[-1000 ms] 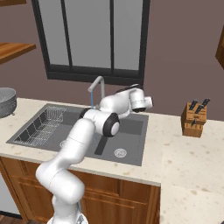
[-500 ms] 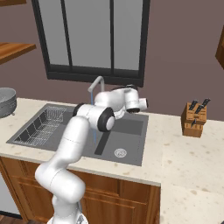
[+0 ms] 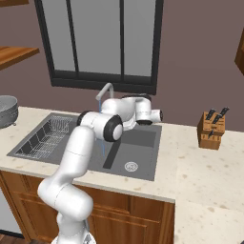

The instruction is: Turn on the sink faucet. Then move the eggplant from the counter to the sink. Turn off the sink. Move the vegetable from the sink to the pot next to the stove. Finally move the pot to the front left burner.

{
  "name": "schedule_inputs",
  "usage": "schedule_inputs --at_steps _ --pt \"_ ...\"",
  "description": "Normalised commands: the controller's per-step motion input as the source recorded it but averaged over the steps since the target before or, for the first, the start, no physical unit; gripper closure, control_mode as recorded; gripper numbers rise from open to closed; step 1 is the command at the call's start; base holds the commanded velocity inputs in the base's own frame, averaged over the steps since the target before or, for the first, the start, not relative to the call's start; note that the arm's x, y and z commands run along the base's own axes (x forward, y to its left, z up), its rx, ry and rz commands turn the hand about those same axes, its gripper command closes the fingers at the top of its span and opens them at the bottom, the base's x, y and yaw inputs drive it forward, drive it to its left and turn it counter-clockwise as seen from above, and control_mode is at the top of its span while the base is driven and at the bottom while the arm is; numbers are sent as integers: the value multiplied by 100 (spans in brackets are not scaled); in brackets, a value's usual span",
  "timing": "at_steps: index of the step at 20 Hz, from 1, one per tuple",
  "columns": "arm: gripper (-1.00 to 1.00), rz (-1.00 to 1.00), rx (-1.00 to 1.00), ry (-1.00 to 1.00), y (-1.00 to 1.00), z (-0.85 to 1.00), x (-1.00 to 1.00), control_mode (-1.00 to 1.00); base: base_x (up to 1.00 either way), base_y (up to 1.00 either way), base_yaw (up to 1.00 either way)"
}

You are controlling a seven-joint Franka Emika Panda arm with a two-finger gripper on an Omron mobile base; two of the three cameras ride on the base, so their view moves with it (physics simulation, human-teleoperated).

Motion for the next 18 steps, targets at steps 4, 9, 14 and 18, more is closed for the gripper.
schedule_inputs --at_steps 4,9,14,18 --pt "-100 -10 0 1 -10 0 12 -100 0 0 0" --pt "-100 -6 0 0 -10 0 18 -100 0 0 0" --pt "-100 -4 0 0 -13 -1 16 -100 0 0 0" --pt "-100 -4 0 0 -11 0 19 -100 0 0 0"
